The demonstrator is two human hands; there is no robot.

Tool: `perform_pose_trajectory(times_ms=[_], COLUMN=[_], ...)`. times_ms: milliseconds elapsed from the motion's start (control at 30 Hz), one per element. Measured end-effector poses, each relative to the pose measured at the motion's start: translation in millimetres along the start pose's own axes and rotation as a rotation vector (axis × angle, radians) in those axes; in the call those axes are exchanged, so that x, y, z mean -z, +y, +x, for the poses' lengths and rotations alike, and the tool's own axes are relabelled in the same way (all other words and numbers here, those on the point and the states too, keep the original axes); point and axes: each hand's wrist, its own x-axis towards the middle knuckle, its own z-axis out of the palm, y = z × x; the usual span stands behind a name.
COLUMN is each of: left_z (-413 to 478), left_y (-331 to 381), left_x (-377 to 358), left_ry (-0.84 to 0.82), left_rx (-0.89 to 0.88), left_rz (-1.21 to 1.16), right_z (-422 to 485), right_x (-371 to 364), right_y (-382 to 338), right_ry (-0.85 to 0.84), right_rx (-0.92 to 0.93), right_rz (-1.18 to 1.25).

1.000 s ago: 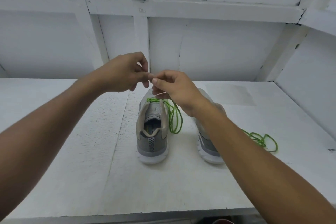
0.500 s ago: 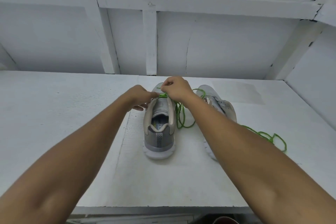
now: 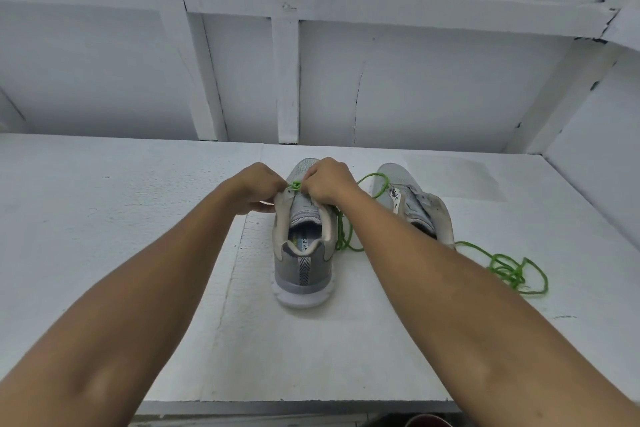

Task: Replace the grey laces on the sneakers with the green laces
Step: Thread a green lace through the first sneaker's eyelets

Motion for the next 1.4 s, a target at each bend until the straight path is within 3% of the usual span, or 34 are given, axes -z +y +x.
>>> perform_pose_trajectory(times_ms=[600, 833, 1000, 1067, 1200, 1267, 1333, 1400], left_z=[8, 2, 3, 7, 14, 14, 9, 5], left_y=[-6, -13, -28, -32, -40, -43, -37, -27], left_x=[-1, -7, -13, -13, 43, 80, 90, 65], left_ry=[0.031, 0.025, 0.062, 0.172, 0.322, 0.418, 0.465, 0.349], left_rx=[0.015, 0.016, -0.107, -0.148, -0.135, -0.182, -0.187, -0.193], left_rz=[-0.069, -0.214, -0.360, -0.545, -1.490, -1.672, -1.362, -0.755], right_z=[5, -10, -46, -70, -110, -118, -118, -116], right_x=[-11, -12, 3, 6, -1, -10, -17, -23], right_y=[-5, -18, -26, -17, 18, 30, 34, 34], right_ry=[0.015, 0.132, 0.209, 0.262, 0.204, 0.164, 0.179, 0.198], right_rx=[-0.056, -0.062, 0.015, 0.018, -0.116, -0.131, -0.121, -0.111], right_rz=[-0.061, -0.166, -0.187, -0.040, 0.330, 0.426, 0.502, 0.527])
